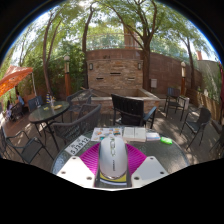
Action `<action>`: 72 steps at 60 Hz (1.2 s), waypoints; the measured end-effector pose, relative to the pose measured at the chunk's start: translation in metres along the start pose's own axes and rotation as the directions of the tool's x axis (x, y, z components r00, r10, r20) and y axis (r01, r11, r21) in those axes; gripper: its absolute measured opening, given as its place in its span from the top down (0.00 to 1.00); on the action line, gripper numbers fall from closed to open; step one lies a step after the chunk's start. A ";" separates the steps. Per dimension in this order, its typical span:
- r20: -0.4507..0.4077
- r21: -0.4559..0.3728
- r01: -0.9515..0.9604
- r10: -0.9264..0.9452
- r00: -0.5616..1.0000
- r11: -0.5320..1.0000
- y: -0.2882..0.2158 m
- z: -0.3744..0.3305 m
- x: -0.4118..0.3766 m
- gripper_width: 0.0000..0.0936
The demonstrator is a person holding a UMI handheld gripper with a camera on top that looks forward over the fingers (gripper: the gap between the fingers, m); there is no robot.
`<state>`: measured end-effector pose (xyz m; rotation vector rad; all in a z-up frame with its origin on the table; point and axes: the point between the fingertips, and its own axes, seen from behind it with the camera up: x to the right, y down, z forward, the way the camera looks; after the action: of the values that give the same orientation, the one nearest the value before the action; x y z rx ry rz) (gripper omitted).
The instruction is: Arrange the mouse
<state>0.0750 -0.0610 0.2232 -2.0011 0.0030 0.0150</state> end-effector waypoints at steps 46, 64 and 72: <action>-0.041 -0.258 0.000 -0.011 0.999 0.966 0.107 0.123 0.033 0.08; -0.132 -0.183 -0.004 -0.020 0.991 0.983 0.064 -0.017 0.015 0.08; -0.155 -0.178 0.003 -0.031 0.987 0.984 0.068 -0.070 0.005 0.08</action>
<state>0.0796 -0.1528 0.1900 -2.1760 0.0886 -0.1596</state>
